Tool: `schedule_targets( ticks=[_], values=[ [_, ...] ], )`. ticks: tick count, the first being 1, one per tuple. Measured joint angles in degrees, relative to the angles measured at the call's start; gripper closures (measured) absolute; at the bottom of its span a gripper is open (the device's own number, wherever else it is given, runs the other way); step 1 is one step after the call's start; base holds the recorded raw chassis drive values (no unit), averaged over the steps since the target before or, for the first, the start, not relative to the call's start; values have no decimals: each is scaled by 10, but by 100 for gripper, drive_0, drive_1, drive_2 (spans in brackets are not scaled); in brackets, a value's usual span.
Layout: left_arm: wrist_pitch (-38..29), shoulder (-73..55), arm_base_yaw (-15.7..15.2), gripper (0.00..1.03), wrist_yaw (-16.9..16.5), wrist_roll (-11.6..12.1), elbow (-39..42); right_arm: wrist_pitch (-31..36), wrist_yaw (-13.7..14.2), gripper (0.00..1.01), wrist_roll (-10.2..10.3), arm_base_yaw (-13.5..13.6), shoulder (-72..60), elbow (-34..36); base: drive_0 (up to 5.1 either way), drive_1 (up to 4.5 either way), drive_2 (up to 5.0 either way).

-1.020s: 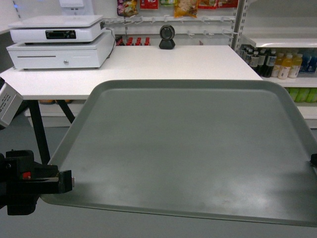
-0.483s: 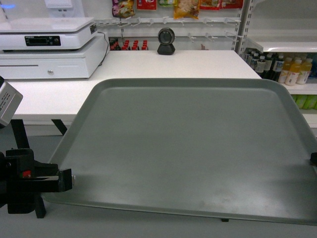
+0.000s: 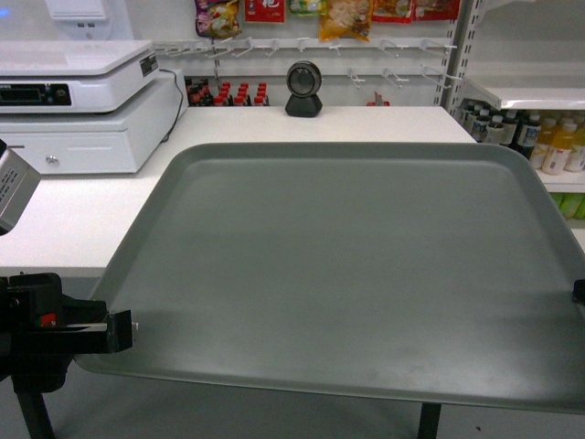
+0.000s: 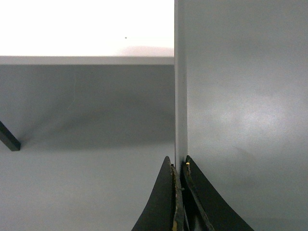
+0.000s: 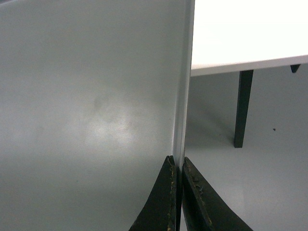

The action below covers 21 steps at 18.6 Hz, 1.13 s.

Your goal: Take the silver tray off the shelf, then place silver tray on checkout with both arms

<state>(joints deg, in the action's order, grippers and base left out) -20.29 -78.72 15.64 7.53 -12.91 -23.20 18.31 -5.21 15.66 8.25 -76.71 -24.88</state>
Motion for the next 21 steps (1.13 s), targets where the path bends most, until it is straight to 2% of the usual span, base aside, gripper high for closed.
schedule_targets(
  ticks=[21],
  values=[
    [1,0,0,101,0,0,0,-2,0,99,0,0,0,0,7,416,-402]
  ],
)
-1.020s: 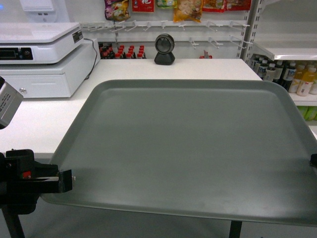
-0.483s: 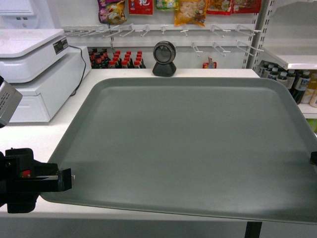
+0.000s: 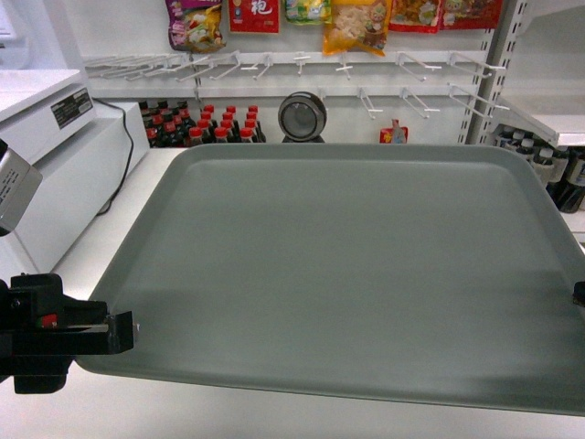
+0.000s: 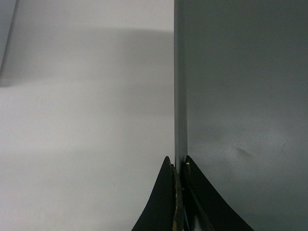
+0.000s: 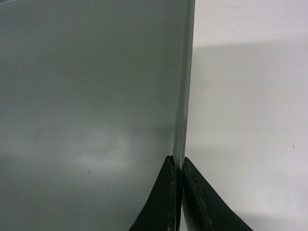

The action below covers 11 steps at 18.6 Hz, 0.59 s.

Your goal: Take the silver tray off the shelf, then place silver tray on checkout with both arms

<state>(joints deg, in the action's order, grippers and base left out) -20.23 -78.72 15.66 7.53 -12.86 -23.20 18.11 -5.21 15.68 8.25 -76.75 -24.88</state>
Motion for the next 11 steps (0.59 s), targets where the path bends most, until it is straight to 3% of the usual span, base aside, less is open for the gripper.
schedule_targets(
  ticks=[9,10,11],
  values=[
    [2,-2,0,101,3,-1,-2,3,0,99,0,0,0,0,7,416,-402],
    [64,-7,5,101,34,-20,-25,-20,-17,99,-14,-1,0,-6,7,416,-402],
    [102,-24,3,101,37,-43,-46,-57,-46,99,-37,-3,-16,-26,7,416,-402]
  ],
)
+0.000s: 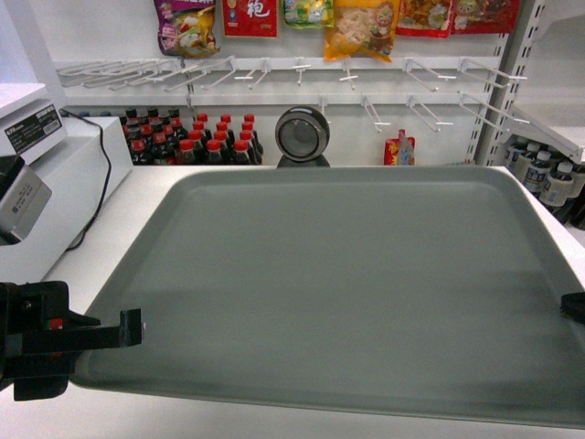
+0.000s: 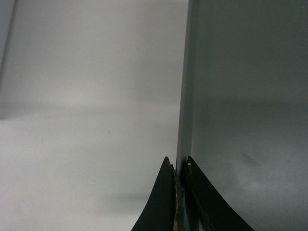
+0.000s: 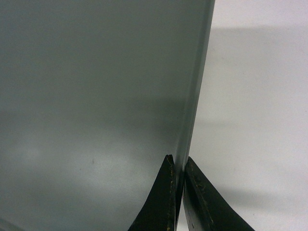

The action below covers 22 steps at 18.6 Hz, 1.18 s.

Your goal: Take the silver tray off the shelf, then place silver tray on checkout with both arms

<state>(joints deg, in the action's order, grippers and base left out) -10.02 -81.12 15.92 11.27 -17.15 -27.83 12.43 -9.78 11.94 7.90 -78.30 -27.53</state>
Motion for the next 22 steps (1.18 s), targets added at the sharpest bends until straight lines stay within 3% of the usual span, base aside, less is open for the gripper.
schedule_targets(
  ticks=[1,2,4,6,9,11,12,13,14,16,18,19,20,21,22],
  values=[
    [1,-24,-10,101,-19,-22,-15,-14,-27,98,-31,-11,-30,-29,7,416,-402],
    [-3,-51,-20,101,-40,-29,-34,-26,-50,98,-61,-23,-68,-66,7,416,-402],
    [-16,-105,-43,101,-80,-35,-78,-24,-76,98,-94,-38,-148,-134,7,416,-402],
    [-30,-156,-58,101,-93,-30,-117,-12,-80,98,-105,-39,-225,-191,7,416,-402],
    [-31,-242,-68,101,-122,-21,-165,-31,-79,98,-104,-38,-309,-252,7,416,-402],
    [-33,-282,-68,101,-127,-20,-182,-30,-67,98,-100,-38,-345,-274,7,416,-402],
    [-30,-316,-59,101,-121,-19,-191,-35,-47,98,-96,-33,-369,-279,7,416,-402],
    [-32,-327,-52,85,-95,-19,-192,-30,-42,84,-114,-33,-370,-276,7,416,-402],
    [-41,-328,-50,67,-78,-11,-192,-34,-25,66,-116,-34,-370,-270,7,416,-402],
    [-56,-323,-47,54,-70,8,-192,-26,-13,53,-108,-37,-365,-265,4,208,-201],
    [-112,-272,-36,34,-49,50,-174,9,-5,33,-92,-48,-319,-243,0,0,0],
    [-127,-247,-36,29,-48,56,-167,10,-5,27,-88,-50,-303,-243,0,0,0],
    [-153,-208,-34,21,-52,56,-158,80,11,24,-87,-50,-296,-233,0,0,0],
    [-183,-175,-32,17,-49,56,-151,202,48,28,-91,-49,-303,-207,0,0,0],
    [-310,-128,-29,23,-15,77,-121,330,96,38,-100,-49,-308,-165,0,0,0]
  ],
)
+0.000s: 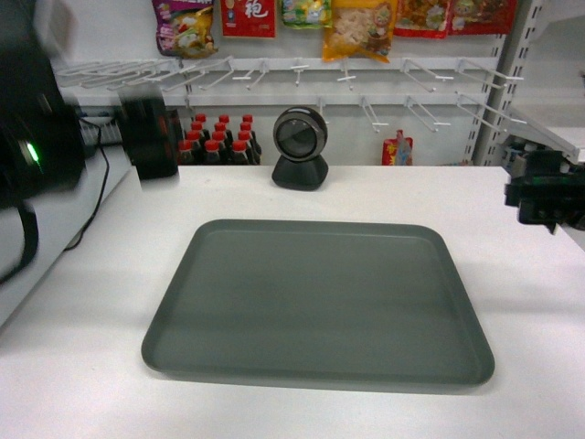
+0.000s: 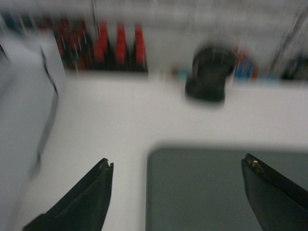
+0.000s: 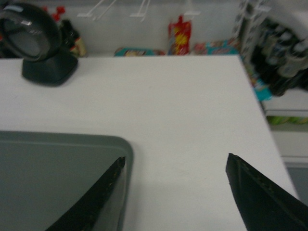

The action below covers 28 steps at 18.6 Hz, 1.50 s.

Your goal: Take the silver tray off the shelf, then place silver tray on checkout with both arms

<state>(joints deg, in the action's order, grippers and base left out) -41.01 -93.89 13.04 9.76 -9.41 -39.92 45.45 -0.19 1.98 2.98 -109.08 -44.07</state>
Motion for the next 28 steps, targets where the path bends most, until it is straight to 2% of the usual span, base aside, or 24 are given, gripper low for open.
schedule_targets(
  ticks=[1,2,4,5,6,7,11,12,15,16,17,18,20,28],
  values=[
    [-87,45,-5,32,8,31,31,100,21,47,-5,0,0,66,0,0,0],
    [-116,57,-10,36,8,41,46,130,23,50,-6,0,1,92,0,0,0],
    [-181,89,-37,56,5,70,130,258,24,71,-12,-1,44,179,0,0,0],
    [-181,94,-42,63,0,74,158,283,22,78,-13,-7,79,193,0,0,0],
    [-178,118,-49,78,-14,82,199,292,4,93,-15,-24,139,219,0,0,0],
    [-180,139,-52,85,-19,83,212,291,4,100,-17,-28,155,239,0,0,0],
    [-186,177,-61,98,-26,84,228,281,4,99,-16,-30,169,271,0,0,0],
    [-186,188,-63,101,-29,84,234,277,4,99,-16,-31,177,285,0,0,0],
    [-172,249,-82,102,-47,84,302,248,3,99,-17,-30,286,339,0,0,0],
    [-197,256,-88,102,-50,84,319,195,3,99,-17,-30,324,347,0,0,0],
    [-176,275,-92,102,-58,84,335,163,3,99,-16,-30,368,360,0,0,0],
    [-153,305,-121,102,-94,85,351,143,3,99,-16,-30,414,371,0,0,0],
    [-119,369,-133,102,-94,84,362,107,3,99,-17,-30,473,390,0,0,0],
    [88,610,-131,102,-97,84,393,-97,2,99,-16,-30,721,433,0,0,0]
  ],
)
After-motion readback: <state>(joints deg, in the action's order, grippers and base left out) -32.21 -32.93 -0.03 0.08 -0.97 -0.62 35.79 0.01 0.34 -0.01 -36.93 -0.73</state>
